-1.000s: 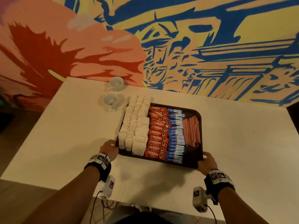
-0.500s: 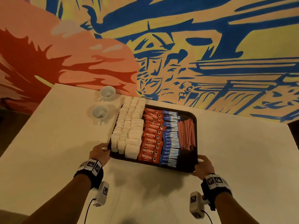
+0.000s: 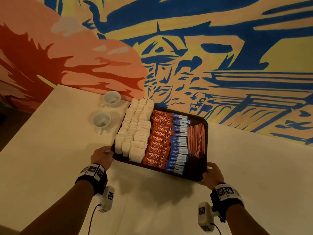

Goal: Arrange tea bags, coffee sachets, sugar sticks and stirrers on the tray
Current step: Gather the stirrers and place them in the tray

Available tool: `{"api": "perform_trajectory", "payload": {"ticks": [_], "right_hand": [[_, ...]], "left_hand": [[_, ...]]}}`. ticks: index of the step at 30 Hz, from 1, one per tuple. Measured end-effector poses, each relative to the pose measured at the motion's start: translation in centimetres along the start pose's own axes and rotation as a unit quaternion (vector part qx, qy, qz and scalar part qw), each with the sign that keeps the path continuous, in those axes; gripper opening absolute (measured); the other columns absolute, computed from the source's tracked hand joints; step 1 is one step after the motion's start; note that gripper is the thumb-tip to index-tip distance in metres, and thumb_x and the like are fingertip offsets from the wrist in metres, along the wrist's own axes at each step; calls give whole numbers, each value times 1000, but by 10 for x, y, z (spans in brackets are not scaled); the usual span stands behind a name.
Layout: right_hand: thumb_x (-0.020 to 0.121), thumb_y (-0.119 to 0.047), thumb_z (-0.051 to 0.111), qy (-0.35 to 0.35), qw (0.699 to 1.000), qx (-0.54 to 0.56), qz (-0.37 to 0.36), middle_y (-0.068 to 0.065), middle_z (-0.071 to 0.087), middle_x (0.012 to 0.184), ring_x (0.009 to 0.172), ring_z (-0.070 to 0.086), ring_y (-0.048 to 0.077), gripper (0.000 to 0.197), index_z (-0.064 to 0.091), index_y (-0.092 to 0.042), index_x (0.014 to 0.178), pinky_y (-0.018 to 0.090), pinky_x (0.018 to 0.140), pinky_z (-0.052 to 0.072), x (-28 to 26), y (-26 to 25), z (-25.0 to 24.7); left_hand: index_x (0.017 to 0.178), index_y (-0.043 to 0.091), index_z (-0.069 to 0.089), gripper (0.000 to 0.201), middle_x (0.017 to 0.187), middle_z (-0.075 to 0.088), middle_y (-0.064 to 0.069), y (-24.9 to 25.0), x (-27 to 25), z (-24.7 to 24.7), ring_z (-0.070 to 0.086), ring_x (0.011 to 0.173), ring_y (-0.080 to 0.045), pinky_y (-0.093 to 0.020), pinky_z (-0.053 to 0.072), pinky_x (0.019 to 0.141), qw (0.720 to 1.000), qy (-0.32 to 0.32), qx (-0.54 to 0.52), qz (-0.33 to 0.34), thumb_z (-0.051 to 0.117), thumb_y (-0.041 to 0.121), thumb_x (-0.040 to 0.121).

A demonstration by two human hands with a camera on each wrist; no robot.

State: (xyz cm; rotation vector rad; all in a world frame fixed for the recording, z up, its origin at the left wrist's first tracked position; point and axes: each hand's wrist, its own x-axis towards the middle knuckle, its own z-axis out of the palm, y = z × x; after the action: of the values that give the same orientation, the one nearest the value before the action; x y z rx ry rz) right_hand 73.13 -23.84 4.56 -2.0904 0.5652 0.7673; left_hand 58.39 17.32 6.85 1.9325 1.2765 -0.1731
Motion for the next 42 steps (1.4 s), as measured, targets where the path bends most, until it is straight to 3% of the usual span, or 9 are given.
{"api": "perform_trajectory", "payload": {"ticks": [4, 7, 13, 17, 23, 28, 33, 36, 42], "right_hand": [[83, 11, 55, -2, 999, -43, 4, 19, 64, 122, 98, 66, 37, 51, 48, -25, 119, 59, 83, 59, 2, 2, 2], [88, 1, 60, 40, 994, -104, -13, 23, 63, 128, 110, 63, 41, 49, 48, -16, 133, 45, 92, 53, -17, -15, -4], [96, -16, 65, 158, 968, -98, -170, 18, 63, 115, 111, 60, 42, 35, 57, -6, 129, 47, 97, 49, -83, -92, 2], [100, -22, 61, 30, 943, -110, -312, -1, 66, 102, 86, 62, 6, 11, 65, -19, 110, 27, 79, 54, -129, -137, 63], [100, -39, 58, -151, 908, -173, -351, -16, 65, 90, 82, 66, 4, 8, 59, -32, 105, 13, 67, 51, -159, -179, 188], [97, -38, 64, -156, 926, -137, -316, -6, 65, 89, 83, 62, 11, 21, 63, -22, 110, 17, 71, 48, -155, -197, 266], [84, -62, 63, -149, 954, -115, -235, -2, 70, 100, 96, 68, 22, 38, 55, -32, 107, 44, 90, 56, -133, -204, 318], [61, -83, 52, -134, 965, -86, -207, 0, 73, 98, 92, 72, 26, 55, 50, -39, 94, 49, 86, 59, -116, -202, 344], [60, -80, 49, -130, 969, -51, -203, 6, 73, 103, 96, 71, 34, 68, 59, -29, 104, 54, 86, 58, -115, -210, 369]], "left_hand": [[118, 22, 71, 30, 106, 73, -11, 6, 1, -5, 66, 102, -34, -38, 53, 91, 1000, -14, -7, 11, 66, 10, 91], [119, 22, 71, 31, 105, 74, -9, 8, 1, -14, 67, 101, -32, -40, 55, 92, 999, -43, -1, 20, 66, 12, 90], [105, 20, 73, 14, 94, 75, -4, 26, 10, -77, 71, 76, -18, -26, 56, 67, 990, -109, 29, 81, 67, 23, 92], [105, 20, 69, 10, 92, 73, -3, 39, 25, -131, 70, 75, -19, -23, 53, 62, 987, -56, -67, 138, 64, 22, 96], [118, 18, 64, 19, 94, 71, -9, 41, 94, -158, 65, 75, -24, -30, 55, 63, 980, -50, -134, 141, 62, 19, 99], [125, 20, 60, 28, 96, 71, -5, 44, 150, -149, 66, 79, -23, -31, 55, 64, 976, -99, -90, 171, 62, 29, 98], [130, 19, 58, 34, 98, 72, -9, 57, 183, -128, 69, 84, -28, -40, 60, 73, 966, -149, -73, 196, 63, 31, 98], [129, 18, 57, 36, 99, 72, -12, 65, 196, -118, 71, 86, -30, -42, 61, 76, 961, -163, -80, 208, 64, 32, 97], [115, 15, 61, 29, 96, 74, -10, 76, 209, -112, 72, 89, -30, -41, 59, 81, 959, -172, -85, 210, 68, 34, 94]]}}
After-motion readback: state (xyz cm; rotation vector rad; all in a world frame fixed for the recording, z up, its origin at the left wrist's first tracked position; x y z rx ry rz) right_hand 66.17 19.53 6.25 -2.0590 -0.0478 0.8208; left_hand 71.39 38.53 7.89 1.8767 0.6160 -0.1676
